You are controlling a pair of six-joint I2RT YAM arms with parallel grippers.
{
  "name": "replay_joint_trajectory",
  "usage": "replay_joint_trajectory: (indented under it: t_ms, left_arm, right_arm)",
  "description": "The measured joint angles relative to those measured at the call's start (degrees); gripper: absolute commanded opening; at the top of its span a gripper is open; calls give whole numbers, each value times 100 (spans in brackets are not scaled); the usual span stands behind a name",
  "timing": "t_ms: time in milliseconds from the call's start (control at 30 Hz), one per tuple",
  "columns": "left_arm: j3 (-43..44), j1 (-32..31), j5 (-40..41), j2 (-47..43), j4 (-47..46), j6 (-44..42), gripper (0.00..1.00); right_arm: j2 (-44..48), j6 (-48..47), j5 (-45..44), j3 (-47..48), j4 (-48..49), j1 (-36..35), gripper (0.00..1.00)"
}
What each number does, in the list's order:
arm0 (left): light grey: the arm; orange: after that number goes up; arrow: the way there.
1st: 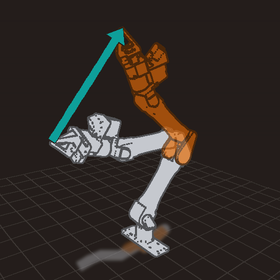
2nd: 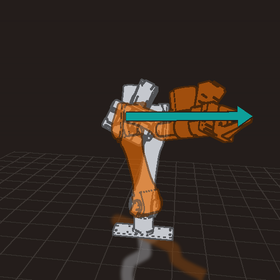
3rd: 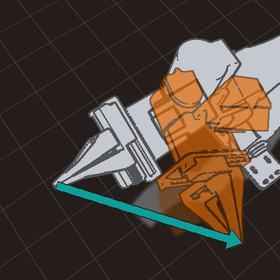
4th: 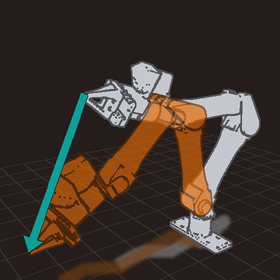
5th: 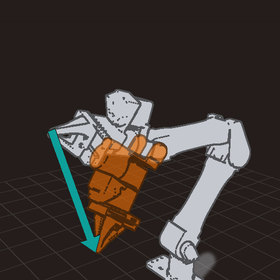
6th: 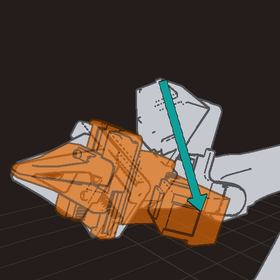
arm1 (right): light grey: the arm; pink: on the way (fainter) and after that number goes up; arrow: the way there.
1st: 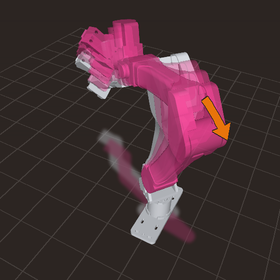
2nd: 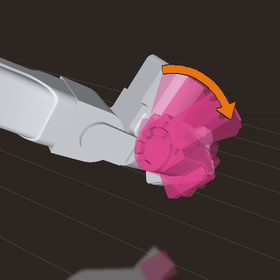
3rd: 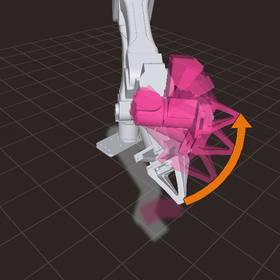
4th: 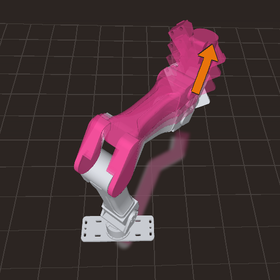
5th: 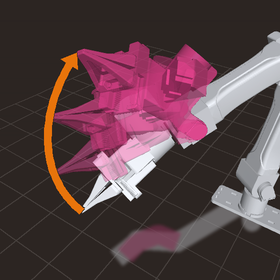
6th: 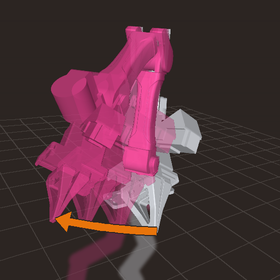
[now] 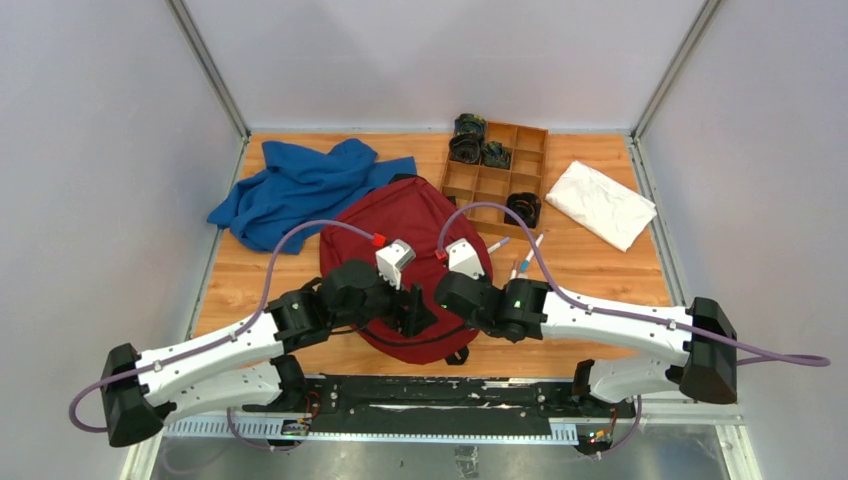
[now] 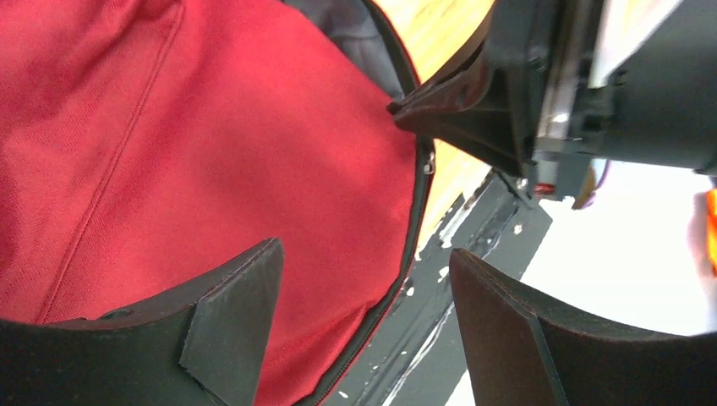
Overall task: Pack the student bag
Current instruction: Zip the student bag at the center of the board.
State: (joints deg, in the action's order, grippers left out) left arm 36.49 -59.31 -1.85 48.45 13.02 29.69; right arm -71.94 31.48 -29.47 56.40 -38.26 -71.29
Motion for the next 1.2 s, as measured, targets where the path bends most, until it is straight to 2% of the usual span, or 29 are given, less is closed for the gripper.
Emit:
replay_joint_trajectory:
  t_ms: [100, 200, 367, 467, 667, 867, 967, 1067, 1100, 1200]
  left_arm:
    - [0, -15, -111, 264, -2, -184, 86]
    - [0, -179, -155, 326, -33, -378, 96]
    - [-20, -708, -136, 321, -304, -695, 98]
    - [-50, -977, -55, 415, -516, -817, 95]
    - [-50, -1259, 389, 1126, -835, -1054, 81]
    - [-50, -1272, 741, 1532, -960, -1193, 60]
    - [-52, -1274, 837, 1567, -1023, -1224, 40]
    - [-61, -1276, 905, 1587, -1040, -1224, 6]
    - [-68, -1279, 927, 1589, -1038, -1266, 0]
    - [-74, -1279, 966, 1589, -1045, -1235, 0]
  right_arm:
    - [2, 92, -17, -2, 7, 0, 0]
    - [57, 221, -72, -22, 9, 0, 0]
    - [476, 487, -168, -151, 17, 0, 0]
    - [758, 614, -184, -251, 52, 0, 0]
    - [1084, 769, -205, -474, 144, 0, 0]
    - [1093, 798, -212, -529, 190, 0, 0]
    - [1093, 815, -216, -533, 205, 2, 0]
    - [1095, 866, -212, -531, 219, 39, 0]
    - [1095, 903, -205, -533, 219, 68, 0]
    - [1099, 1016, -164, -531, 197, 223, 0]
